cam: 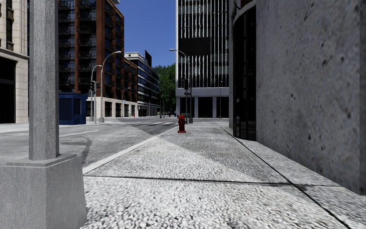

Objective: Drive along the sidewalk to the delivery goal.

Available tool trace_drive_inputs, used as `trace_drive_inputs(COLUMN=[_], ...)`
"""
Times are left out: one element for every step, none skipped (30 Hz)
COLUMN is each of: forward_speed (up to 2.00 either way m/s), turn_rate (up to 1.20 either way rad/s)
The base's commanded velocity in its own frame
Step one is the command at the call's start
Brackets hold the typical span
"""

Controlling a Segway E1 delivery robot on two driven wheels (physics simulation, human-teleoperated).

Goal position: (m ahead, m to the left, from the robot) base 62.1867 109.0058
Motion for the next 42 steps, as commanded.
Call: trace_drive_inputs(forward_speed=[0.0, 0.0, 0.0, 0.0, 0.0, 0.0, 0.0, 0.0, 0.0, 0.0, 0.0, 0.0, 0.0, 0.0, 0.0, 0.0, 0.0, 0.0, 0.0, 0.0, 0.0, 0.0, 0.0, 0.0, 0.0, 0.0, 0.0, 0.0, 0.0, 0.0, 0.0, 0.0, 0.0, 0.0, 0.0, 0.0, 0.0, 0.0, 0.0, 0.0, 0.0, 0.0], turn_rate=[0.0, 0.0, 0.0, 0.0, 0.0, 0.0, 0.0, 0.0, 0.0, 0.0, 0.0, 0.0, 0.0, 0.0, 0.0, 0.0, 0.0, 0.0, 0.0, 0.0, 0.0, 0.0, 0.0, 0.0, 0.0, 0.0, 0.0, 0.0, 0.0, 0.0, -0.03, -0.09, -0.14, -0.14, -0.16, -0.16, -0.17, -0.17, -0.25, -1.03, -1.14, -1.18])
